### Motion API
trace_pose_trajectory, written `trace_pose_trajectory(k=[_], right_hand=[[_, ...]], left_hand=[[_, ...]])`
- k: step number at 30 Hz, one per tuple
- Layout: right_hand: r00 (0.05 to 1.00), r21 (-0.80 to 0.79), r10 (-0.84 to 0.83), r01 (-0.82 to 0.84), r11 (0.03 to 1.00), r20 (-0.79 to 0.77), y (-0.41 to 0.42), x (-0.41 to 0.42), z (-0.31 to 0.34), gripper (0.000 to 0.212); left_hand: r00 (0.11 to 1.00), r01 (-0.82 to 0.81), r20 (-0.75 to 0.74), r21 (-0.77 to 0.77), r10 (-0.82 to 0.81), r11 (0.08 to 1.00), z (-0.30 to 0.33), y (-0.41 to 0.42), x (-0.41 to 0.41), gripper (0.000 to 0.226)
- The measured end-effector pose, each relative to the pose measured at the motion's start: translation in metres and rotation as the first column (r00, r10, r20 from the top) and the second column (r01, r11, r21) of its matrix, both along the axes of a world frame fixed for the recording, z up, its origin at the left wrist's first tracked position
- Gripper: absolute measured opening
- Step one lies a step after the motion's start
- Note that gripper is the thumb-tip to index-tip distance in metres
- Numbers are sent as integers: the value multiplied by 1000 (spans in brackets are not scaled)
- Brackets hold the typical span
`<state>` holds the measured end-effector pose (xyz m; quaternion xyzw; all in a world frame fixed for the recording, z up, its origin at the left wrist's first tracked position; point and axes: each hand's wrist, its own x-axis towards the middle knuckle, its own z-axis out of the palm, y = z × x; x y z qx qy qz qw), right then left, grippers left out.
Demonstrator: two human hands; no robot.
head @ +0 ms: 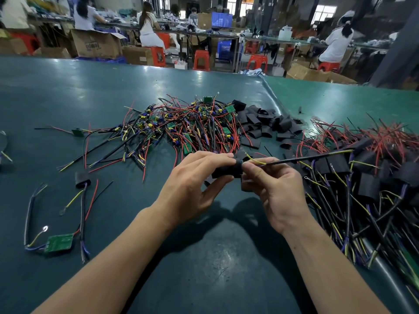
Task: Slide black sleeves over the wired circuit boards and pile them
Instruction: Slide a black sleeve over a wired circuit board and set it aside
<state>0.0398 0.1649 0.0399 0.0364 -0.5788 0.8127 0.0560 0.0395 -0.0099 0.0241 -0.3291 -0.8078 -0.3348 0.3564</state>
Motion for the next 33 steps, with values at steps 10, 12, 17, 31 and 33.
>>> trace_pose_trajectory(k=[10,12,17,31,33], right_hand=[[983,-89,118,-106,990,141,-2,1,-3,10],[985,-125,126,-111,986,115,-6,2,-6,17],[982,98,184,-187,977,38,-7,2,-6,36],[903,-594,-361,427,682,234,59,-18,12,15],[890,-527,-383,456,717,248,56,-19,9,10]], left_hand=[[999,20,-38,47,-18,999,1,5,1,31],[1000,26,-19,69,-25,997,1,4,-1,33],[995,97,1,71,-97,993,0,4,-4,36],[897,-247,323,-198,301,948,-16,-8,-17,35],[878,-205,370,-279,302,938,-20,-6,-18,40]])
